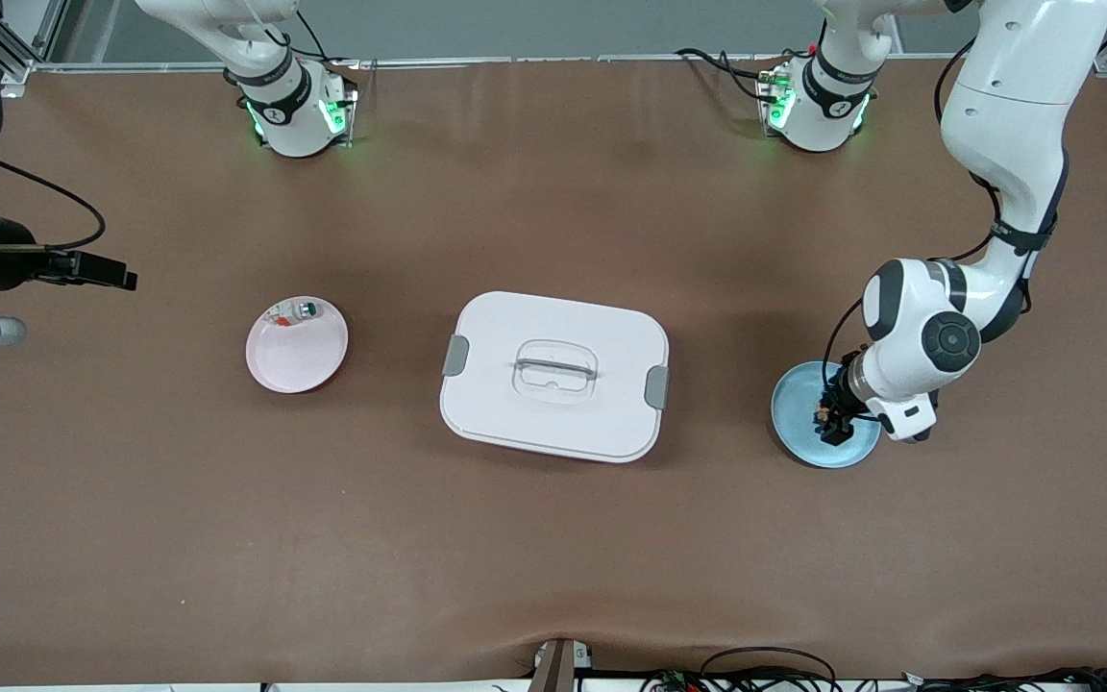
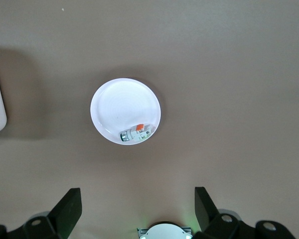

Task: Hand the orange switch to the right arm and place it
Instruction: 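Grasp the orange switch with the left gripper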

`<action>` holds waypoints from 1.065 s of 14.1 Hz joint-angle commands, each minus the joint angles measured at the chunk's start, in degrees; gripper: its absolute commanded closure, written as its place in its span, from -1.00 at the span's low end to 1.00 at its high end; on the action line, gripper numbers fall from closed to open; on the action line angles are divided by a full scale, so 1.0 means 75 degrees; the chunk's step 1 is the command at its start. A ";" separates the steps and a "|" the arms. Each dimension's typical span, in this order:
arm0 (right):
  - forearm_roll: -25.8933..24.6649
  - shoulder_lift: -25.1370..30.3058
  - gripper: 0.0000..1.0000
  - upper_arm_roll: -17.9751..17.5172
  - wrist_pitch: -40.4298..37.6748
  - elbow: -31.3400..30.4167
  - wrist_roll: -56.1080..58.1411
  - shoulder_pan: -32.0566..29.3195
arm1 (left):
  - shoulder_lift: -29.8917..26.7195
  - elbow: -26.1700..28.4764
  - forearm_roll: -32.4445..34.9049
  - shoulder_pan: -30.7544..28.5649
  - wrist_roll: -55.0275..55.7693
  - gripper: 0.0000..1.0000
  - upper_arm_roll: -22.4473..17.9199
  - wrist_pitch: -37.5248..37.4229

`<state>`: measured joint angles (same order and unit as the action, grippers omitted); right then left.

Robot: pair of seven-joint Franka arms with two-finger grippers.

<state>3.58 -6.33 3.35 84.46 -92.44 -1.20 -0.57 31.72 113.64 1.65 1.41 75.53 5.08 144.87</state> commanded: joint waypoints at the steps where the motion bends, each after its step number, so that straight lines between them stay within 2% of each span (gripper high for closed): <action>1: -0.0290 0.0281 -1.00 -0.0013 0.0082 -0.0377 -0.0039 0.0334 | 0.0083 -0.0117 0.0131 -0.0012 0.0184 -1.00 -0.0022 0.0032; 5: -0.0290 0.0329 -1.00 -0.0013 0.0059 -0.0506 -0.0051 0.0358 | 0.0130 -0.0117 0.0143 -0.0012 0.0195 -1.00 -0.0022 0.0044; 7: -0.0290 0.0504 -1.00 -0.0013 0.0153 -0.0751 -0.0051 0.0358 | 0.0130 -0.0117 0.0143 -0.0012 0.0195 -0.44 -0.0022 0.0044; 10: -0.0290 0.0832 -1.00 -0.0013 0.0363 -0.1243 -0.0051 0.0358 | 0.0095 -0.0141 0.0143 -0.0024 0.0207 0.60 -0.0022 0.0044; 11: -0.0290 0.0926 -1.00 -0.0013 0.0480 -0.1384 -0.0051 0.0358 | 0.0049 -0.0164 0.0143 0.0011 0.0230 0.81 -0.0022 0.0032; 13: -0.0290 0.0950 -1.00 -0.0013 0.0481 -0.1409 -0.0051 0.0358 | -0.0068 -0.0176 0.0143 0.0070 0.0324 1.00 -0.0010 -0.0003; 15: -0.0290 0.0950 -1.00 -0.0013 0.0481 -0.1409 -0.0051 0.0346 | -0.0267 -0.0176 0.0282 0.0152 0.0243 1.00 -0.0022 -0.0062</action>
<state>2.06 -0.98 3.31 87.12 -101.14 -1.29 2.11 31.72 112.21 1.84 1.69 76.00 5.08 144.87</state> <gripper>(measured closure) 0.000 0.278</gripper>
